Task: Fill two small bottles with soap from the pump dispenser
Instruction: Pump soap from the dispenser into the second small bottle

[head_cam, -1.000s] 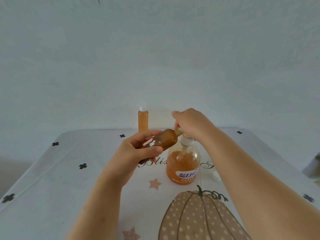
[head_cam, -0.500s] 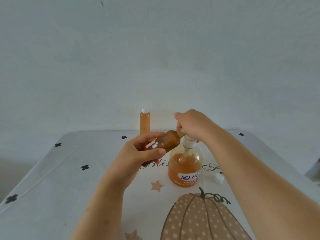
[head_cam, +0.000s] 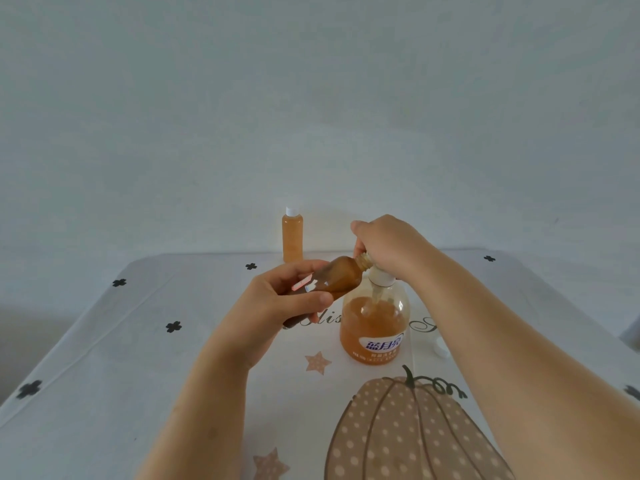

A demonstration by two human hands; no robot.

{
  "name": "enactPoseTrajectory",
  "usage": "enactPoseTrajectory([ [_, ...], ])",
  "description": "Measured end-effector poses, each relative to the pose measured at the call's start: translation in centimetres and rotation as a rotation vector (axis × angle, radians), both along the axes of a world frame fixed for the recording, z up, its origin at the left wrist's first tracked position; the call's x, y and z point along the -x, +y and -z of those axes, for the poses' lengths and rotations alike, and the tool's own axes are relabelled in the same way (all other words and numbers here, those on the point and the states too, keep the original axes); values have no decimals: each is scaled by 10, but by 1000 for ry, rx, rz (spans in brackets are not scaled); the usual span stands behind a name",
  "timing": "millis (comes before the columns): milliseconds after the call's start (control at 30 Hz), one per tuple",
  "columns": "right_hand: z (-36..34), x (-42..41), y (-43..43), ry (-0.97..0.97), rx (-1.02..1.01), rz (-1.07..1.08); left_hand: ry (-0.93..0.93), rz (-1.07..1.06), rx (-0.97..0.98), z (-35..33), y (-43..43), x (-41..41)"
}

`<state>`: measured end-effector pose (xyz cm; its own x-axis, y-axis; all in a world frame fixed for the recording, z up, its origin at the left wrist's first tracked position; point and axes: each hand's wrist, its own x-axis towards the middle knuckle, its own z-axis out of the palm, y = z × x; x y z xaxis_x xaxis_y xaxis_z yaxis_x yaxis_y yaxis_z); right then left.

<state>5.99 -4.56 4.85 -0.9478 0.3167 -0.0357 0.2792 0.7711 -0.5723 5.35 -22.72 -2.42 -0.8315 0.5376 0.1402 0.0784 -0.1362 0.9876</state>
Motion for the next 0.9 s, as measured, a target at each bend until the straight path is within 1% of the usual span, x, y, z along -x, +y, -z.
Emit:
enactPoseTrajectory([
  [200,-8,6,1,12,-8,98,37,-4,-28,-2,2,-1],
  [300,-18,4,3,29,-55,57,25,-21,-45,-2,4,-2],
  [467,-30,9,6,75,-67,9,21,-7,-44,-4,3,-4],
  [567,-26,14,4,60,-94,35,20,-9,-47,-5,3,-5],
  [700,-13,15,3,46,-40,73,28,-20,-41,-4,2,-4],
  [900,0,25,7,63,-89,111,42,-17,-9,-2,0,0],
])
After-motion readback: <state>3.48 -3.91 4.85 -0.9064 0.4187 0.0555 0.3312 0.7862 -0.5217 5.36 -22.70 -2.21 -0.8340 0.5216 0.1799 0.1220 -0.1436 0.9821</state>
